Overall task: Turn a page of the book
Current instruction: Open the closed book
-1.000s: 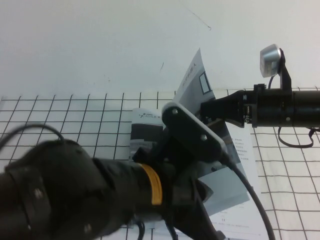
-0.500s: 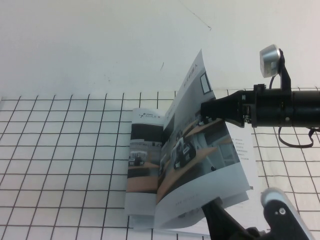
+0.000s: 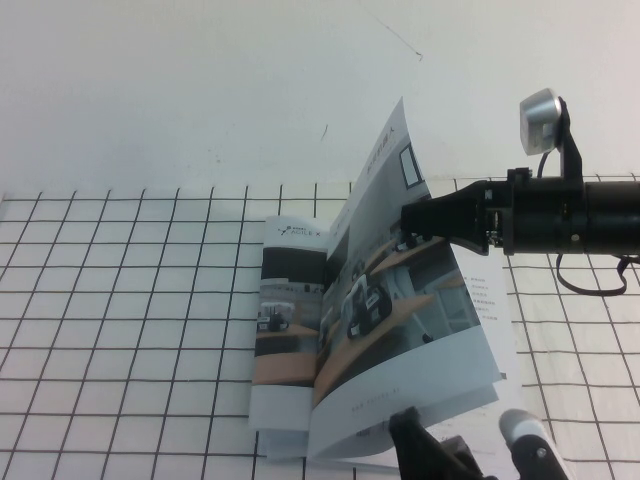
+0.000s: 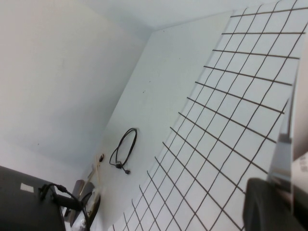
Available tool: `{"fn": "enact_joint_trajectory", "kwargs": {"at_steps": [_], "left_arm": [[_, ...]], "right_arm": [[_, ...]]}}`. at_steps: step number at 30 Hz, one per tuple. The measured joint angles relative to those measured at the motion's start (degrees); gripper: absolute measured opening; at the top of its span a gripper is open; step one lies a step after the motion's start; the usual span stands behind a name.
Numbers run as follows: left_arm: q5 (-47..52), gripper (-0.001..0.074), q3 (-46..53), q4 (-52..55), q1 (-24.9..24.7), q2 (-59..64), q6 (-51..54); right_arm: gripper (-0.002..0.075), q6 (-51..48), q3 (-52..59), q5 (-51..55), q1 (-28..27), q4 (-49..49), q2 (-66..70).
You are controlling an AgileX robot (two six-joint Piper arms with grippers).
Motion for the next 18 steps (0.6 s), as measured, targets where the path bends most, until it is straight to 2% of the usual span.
{"fn": "enact_joint_trajectory", "kwargs": {"at_steps": [5,14,16,18], "left_arm": [[7.65,-0.0003,0.00,0.48,0.74,0.99,-2.82],[11.09,-0.0003,0.00,0.24,4.49,1.09,-4.13],[11.22,-0.0003,0.00,0.24,4.51,1.09,-4.28],[11.51,-0.0003,0.00,0.24,4.51,1.09,-4.26]], "right_arm": [[0.0009,-0.16,0.00,0.53,0.00,0.00,0.00],[0.0015,-2.69,-0.44,1.25,0.00,2.05,0.00],[0.0039,-3.30,-0.44,1.40,0.00,2.14,0.00],[0.0104,-4.56,-0.44,1.54,-0.12,2.02,0.00]]}}
